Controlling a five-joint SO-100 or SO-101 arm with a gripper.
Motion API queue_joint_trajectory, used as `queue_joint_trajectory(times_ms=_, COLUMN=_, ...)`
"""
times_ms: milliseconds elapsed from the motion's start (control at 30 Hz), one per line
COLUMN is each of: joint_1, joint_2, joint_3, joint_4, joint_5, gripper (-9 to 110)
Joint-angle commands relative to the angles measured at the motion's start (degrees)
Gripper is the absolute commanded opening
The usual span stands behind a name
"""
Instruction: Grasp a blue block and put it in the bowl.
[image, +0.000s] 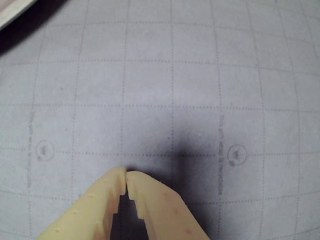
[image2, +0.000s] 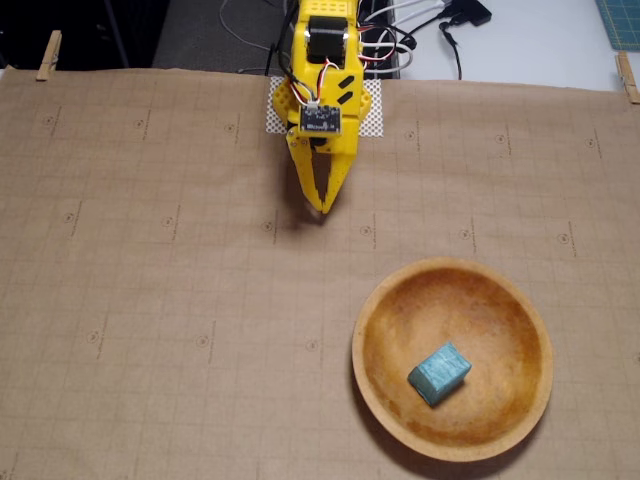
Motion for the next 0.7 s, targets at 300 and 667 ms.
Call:
queue_joint_trajectory(times_ms=300, joint_1=-0.26, joint_2=0.62, joint_3=-1.14, joint_4=5.01, joint_5=-0.35, gripper=-3)
queue_joint_trajectory(times_ms=667, joint_1=-0.44, joint_2=0.44, joint_3=-1.14, joint_4=4.92, joint_5=-0.26, gripper=-3)
